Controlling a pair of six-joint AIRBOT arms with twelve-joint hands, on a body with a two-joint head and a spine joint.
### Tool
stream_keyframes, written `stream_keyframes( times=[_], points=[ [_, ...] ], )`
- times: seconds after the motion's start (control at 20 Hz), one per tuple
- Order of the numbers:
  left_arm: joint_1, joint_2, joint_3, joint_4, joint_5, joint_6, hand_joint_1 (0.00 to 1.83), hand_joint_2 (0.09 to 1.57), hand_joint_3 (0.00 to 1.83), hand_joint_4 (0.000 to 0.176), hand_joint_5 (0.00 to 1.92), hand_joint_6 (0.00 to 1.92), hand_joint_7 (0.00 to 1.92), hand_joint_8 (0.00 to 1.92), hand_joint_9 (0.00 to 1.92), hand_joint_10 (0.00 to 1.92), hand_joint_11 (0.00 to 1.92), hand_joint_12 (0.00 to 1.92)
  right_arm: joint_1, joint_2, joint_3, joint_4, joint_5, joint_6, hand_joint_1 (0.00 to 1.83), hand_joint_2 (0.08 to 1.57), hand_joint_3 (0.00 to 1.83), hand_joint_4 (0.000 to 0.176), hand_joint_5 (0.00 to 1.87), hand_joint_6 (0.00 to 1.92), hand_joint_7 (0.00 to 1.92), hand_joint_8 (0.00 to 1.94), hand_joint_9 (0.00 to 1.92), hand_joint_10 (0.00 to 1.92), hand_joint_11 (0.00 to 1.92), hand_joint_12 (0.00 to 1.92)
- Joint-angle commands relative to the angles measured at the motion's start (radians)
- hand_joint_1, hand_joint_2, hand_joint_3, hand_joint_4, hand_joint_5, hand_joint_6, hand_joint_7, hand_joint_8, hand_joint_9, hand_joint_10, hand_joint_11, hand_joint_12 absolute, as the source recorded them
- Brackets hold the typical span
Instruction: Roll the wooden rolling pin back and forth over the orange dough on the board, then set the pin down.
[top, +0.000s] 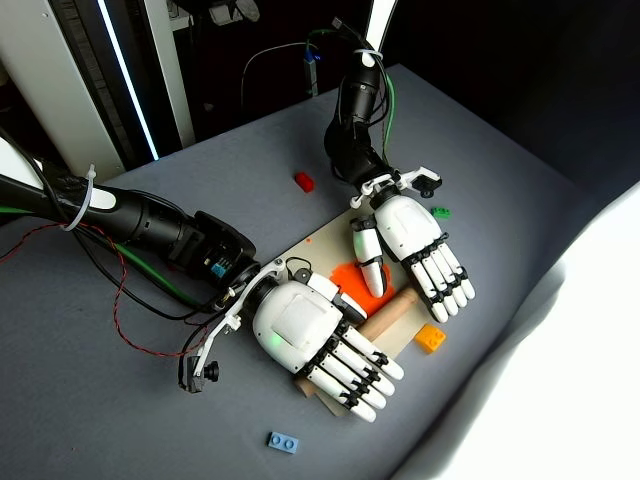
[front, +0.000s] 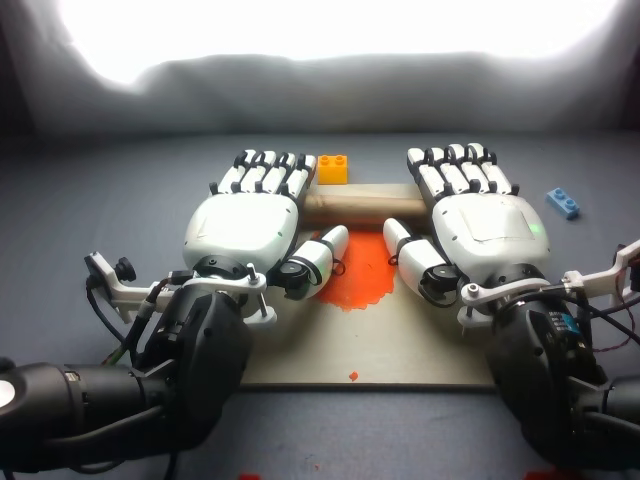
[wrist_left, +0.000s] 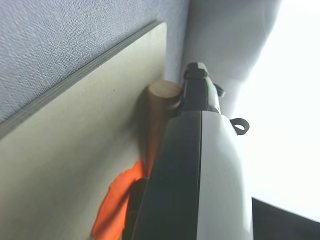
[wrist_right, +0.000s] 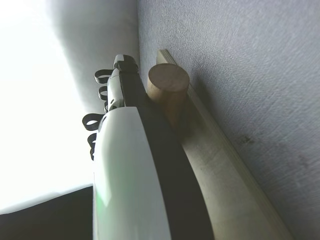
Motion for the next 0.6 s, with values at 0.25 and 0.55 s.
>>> stream_keyframes(
  times=[0.25, 0.55],
  points=[
    [-0.010, 0.003, -0.006, 0.049, -0.094, 0.002, 0.00, 1.48, 0.01, 0.000, 0.03, 0.00, 0.05, 0.00, 0.01, 0.00, 0.00, 0.00, -0.003, 0.004, 0.006, -0.051, 0.087, 0.006, 0.00, 1.53, 0.00, 0.000, 0.07, 0.00, 0.05, 0.00, 0.02, 0.00, 0.00, 0.00],
    [-0.012, 0.005, -0.005, 0.049, -0.089, 0.002, 0.00, 1.48, 0.01, 0.000, 0.05, 0.01, 0.06, 0.01, 0.02, 0.00, 0.02, 0.01, -0.005, 0.004, 0.006, -0.051, 0.091, 0.003, 0.00, 1.53, 0.01, 0.000, 0.07, 0.00, 0.07, 0.01, 0.05, 0.01, 0.00, 0.00]
  ],
)
